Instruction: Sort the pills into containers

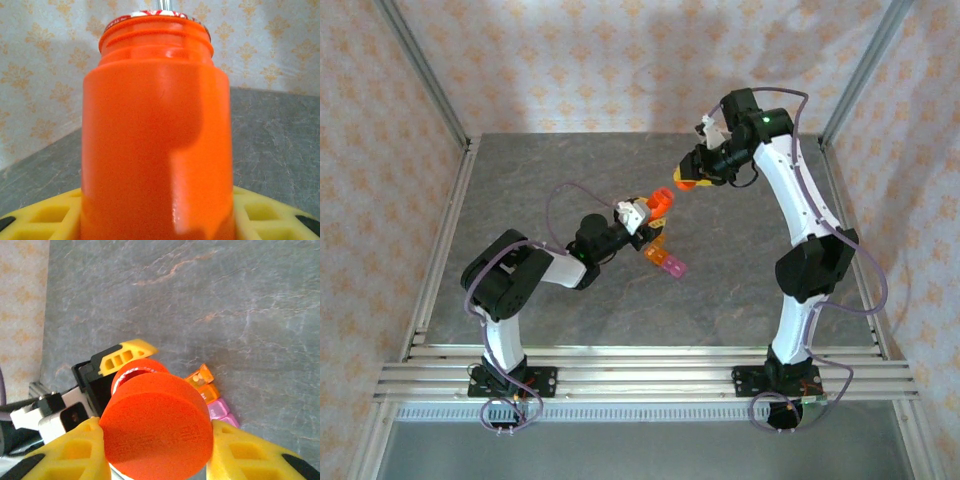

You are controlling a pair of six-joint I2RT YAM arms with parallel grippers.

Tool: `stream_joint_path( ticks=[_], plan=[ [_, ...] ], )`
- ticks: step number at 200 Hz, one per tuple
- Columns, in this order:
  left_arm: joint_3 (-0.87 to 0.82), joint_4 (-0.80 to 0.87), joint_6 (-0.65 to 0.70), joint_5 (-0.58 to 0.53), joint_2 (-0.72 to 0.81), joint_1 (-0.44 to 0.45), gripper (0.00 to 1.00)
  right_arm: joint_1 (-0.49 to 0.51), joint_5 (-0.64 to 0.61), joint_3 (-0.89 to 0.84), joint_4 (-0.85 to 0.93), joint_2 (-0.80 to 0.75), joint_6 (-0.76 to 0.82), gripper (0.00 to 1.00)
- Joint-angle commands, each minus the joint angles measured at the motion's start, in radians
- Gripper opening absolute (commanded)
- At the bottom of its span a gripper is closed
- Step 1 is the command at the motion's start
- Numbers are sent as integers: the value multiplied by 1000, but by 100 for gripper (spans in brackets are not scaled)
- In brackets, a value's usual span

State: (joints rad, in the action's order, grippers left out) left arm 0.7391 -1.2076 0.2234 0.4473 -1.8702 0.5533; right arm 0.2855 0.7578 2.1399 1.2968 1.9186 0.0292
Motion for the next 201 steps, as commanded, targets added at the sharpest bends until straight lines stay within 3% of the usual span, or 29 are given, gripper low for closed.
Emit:
stream_joint_path(
  ticks=[1, 61, 201],
  plan=[
    [26, -73, 37, 33, -3, -11, 0, 7, 67, 31, 67, 7, 77, 37],
    [18, -73, 45, 49, 15, -13, 0, 19, 113, 17, 93, 24, 127, 35],
    [-3, -75, 37, 93, 90, -13, 0, 53, 83, 7, 89, 76, 121, 35]
  ],
)
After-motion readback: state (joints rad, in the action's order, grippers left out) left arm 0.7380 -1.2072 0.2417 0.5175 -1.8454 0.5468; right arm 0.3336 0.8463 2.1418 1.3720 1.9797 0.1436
